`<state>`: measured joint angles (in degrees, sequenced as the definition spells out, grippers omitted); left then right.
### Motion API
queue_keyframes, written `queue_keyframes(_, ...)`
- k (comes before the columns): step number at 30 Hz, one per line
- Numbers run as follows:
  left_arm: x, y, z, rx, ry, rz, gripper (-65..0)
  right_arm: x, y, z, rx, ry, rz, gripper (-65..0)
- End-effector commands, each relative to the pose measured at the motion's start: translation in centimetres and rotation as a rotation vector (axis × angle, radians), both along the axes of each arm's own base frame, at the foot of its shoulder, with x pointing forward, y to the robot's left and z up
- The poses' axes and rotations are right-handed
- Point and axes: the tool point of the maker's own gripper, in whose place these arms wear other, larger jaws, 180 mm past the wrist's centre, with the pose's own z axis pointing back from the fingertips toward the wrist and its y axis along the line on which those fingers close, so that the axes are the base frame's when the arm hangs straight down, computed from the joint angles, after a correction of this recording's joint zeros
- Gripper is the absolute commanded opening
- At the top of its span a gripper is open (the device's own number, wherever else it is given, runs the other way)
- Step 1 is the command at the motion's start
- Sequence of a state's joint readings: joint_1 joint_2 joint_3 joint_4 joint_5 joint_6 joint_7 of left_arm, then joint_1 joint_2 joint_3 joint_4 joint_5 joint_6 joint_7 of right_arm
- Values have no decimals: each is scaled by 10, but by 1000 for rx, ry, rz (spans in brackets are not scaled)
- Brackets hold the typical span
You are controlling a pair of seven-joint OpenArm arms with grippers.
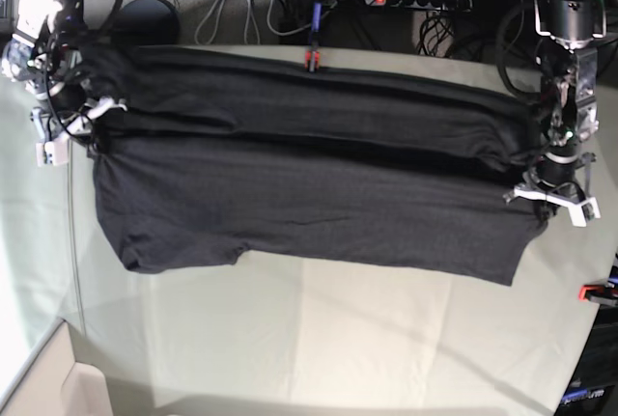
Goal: Layout the t-shirt on the table in an organized manner, then fold the t-shirt properly
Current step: 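Lift the gripped sides and fold them over toward the first fold, then release the fold and regrasp the shirt sides with both grippers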
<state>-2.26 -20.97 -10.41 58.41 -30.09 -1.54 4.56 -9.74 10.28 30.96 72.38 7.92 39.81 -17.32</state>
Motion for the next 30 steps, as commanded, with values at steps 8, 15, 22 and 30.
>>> queue_keyframes(8,9,7,16,28,-41,-2,-572,10,-8,14,-16,-52,0,-648)
queue_keyframes(15,6,5,9,3,16,-9,-387,9,-9,14,-18,-50,0,-485)
queue_keyframes(22,9,21,24,-8,-33,44,-379,15,-24,48,-79,-135,-25,-360)
queue_keyframes(30,41,31,69,4,-147,64,-379,28,-38,69,-90,-205,-85,-348)
